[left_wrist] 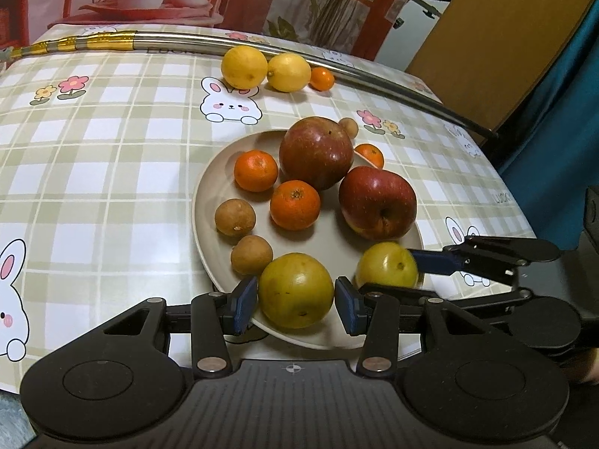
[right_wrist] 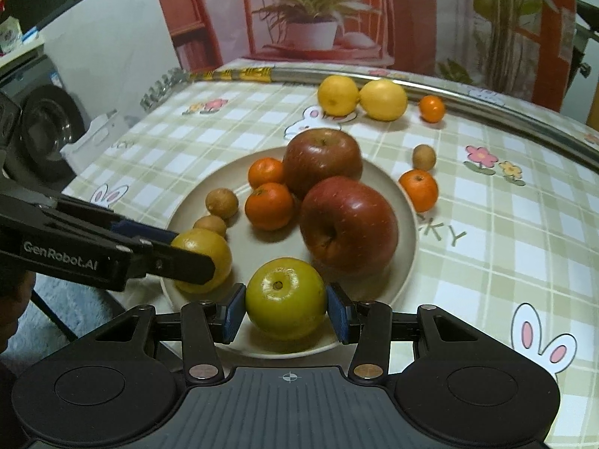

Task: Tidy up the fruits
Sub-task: 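Open the right gripper to release the yellow-green apple in the plate, then lift both grippers away from the plate toward the remaining lemons, then grasp a brown kiwi with left while right grasps a tangerine, then lower the kiwi into the plate with left while right carries the tangerine over it, then lower the tangerine into the plate and open the right gripper, then reach to the small tangerine by the pole and grasp it with left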

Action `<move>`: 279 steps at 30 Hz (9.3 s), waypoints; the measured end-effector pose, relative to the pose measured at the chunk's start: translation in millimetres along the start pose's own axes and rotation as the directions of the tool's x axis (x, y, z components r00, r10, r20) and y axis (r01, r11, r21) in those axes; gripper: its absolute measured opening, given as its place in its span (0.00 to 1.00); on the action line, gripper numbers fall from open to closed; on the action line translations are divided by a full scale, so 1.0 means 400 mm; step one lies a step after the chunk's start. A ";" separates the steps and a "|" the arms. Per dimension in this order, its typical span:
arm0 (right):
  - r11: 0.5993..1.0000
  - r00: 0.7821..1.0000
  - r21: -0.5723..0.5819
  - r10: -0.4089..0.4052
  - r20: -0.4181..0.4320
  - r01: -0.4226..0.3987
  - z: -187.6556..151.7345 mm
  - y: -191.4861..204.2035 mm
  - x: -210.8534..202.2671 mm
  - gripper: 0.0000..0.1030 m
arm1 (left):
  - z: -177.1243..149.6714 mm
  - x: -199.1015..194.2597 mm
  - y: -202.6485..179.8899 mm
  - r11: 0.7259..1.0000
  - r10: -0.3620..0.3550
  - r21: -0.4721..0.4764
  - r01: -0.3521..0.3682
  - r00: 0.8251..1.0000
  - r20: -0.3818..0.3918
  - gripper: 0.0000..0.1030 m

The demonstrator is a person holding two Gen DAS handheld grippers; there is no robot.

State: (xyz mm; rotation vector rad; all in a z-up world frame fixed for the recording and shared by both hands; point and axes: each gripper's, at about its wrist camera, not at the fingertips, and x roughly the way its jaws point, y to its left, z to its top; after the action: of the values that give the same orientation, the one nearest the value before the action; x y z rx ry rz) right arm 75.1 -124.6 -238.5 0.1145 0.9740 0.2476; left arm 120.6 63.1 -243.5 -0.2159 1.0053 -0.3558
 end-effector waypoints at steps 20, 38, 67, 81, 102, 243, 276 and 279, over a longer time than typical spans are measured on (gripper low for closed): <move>0.998 0.991 0.038 -0.047 0.126 0.042 -0.020 -0.016 -0.091 0.42 | -0.014 -0.083 -0.036 0.999 0.047 -0.010 -0.046 0.991 0.125 0.46; 0.978 0.934 0.160 -0.179 0.309 0.135 -0.048 -0.064 -0.213 0.42 | -0.031 -0.157 -0.051 0.995 0.090 -0.054 -0.079 0.969 0.231 0.47; 0.943 0.893 0.284 -0.274 0.357 0.175 0.124 -0.361 -0.151 0.42 | 0.360 0.152 -0.152 0.996 0.016 0.087 -0.015 1.000 -0.007 0.46; 0.900 0.907 0.409 -0.292 0.304 0.152 0.059 -0.463 -0.109 0.43 | 0.455 0.405 -0.167 1.000 0.025 0.017 -0.022 0.986 -0.168 0.44; 0.919 0.954 0.385 -0.190 0.231 0.090 0.061 -0.427 -0.035 0.42 | 0.442 0.336 -0.189 0.996 0.018 0.090 -0.010 0.996 -0.091 0.25; 0.983 0.973 0.057 -0.180 0.147 0.173 -0.024 -0.029 -0.096 0.33 | 0.014 -0.120 -0.015 0.976 0.211 -0.094 -0.195 0.953 0.218 0.46; 0.956 0.919 0.207 -0.264 0.293 0.208 0.118 -0.233 -0.149 0.34 | 0.203 -0.130 0.020 0.980 0.198 -0.043 -0.193 0.949 0.246 0.46; 0.954 0.911 0.218 -0.267 0.314 0.205 0.148 -0.273 -0.152 0.34 | 0.256 -0.112 -0.019 0.980 0.187 0.026 -0.199 0.951 0.247 0.46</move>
State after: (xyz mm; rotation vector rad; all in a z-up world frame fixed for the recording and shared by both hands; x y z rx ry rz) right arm 108.5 -244.8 -179.2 0.1962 0.6538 -0.0864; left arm 184.8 74.8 -152.2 -0.1103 0.7655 -0.1704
